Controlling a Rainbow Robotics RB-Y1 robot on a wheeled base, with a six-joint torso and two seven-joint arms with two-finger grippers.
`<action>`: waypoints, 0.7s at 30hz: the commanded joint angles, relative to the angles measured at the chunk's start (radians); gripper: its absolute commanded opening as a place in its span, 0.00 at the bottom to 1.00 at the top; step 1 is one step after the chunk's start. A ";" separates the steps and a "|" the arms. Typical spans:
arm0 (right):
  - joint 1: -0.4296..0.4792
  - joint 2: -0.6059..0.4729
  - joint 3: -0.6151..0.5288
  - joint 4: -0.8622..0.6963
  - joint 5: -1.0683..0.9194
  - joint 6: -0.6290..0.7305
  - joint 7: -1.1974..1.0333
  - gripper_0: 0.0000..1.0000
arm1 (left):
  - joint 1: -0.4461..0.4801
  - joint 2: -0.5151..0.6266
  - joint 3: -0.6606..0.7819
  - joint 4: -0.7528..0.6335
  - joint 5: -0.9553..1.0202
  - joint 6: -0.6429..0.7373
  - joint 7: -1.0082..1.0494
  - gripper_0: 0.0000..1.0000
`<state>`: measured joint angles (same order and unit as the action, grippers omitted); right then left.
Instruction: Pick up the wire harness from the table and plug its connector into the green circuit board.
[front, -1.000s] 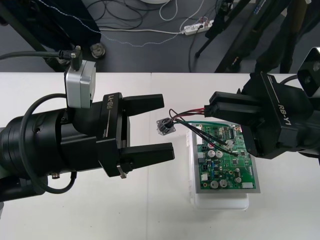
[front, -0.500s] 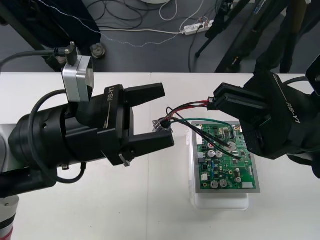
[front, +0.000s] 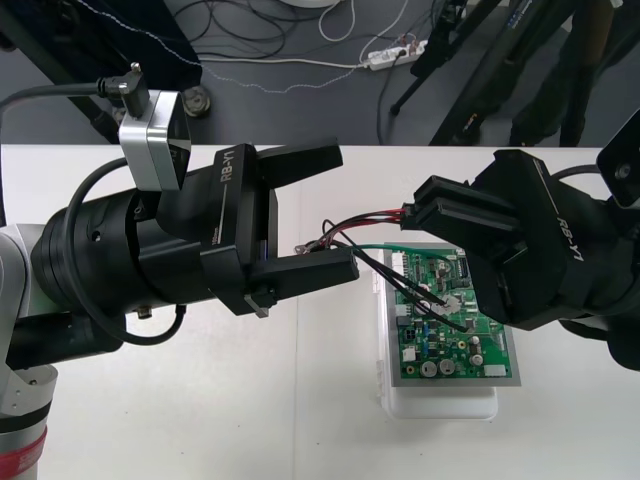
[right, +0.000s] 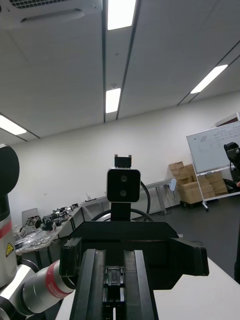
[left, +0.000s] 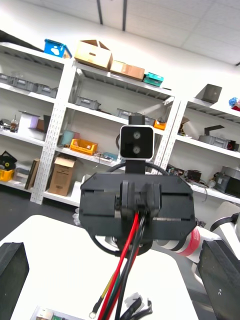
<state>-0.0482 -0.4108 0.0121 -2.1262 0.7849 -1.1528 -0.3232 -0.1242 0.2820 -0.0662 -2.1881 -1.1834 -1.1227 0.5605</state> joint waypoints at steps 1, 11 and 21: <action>0.021 0.007 0.029 -0.037 -0.009 0.007 0.056 0.00 | -0.051 -0.021 -0.029 -0.009 0.018 -0.026 -0.030 1.00; 0.019 0.007 0.035 -0.037 -0.010 0.007 0.067 0.00 | -0.060 -0.020 -0.067 -0.009 -0.010 -0.017 -0.021 1.00; 0.021 0.006 0.043 -0.037 -0.010 0.007 0.067 0.00 | -0.078 -0.020 -0.093 -0.009 -0.051 0.000 -0.021 1.00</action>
<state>-0.0407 -0.4108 0.0322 -2.1262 0.7849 -1.1527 -0.2887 -0.1670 0.2820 -0.1330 -2.1878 -1.2233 -1.1232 0.5605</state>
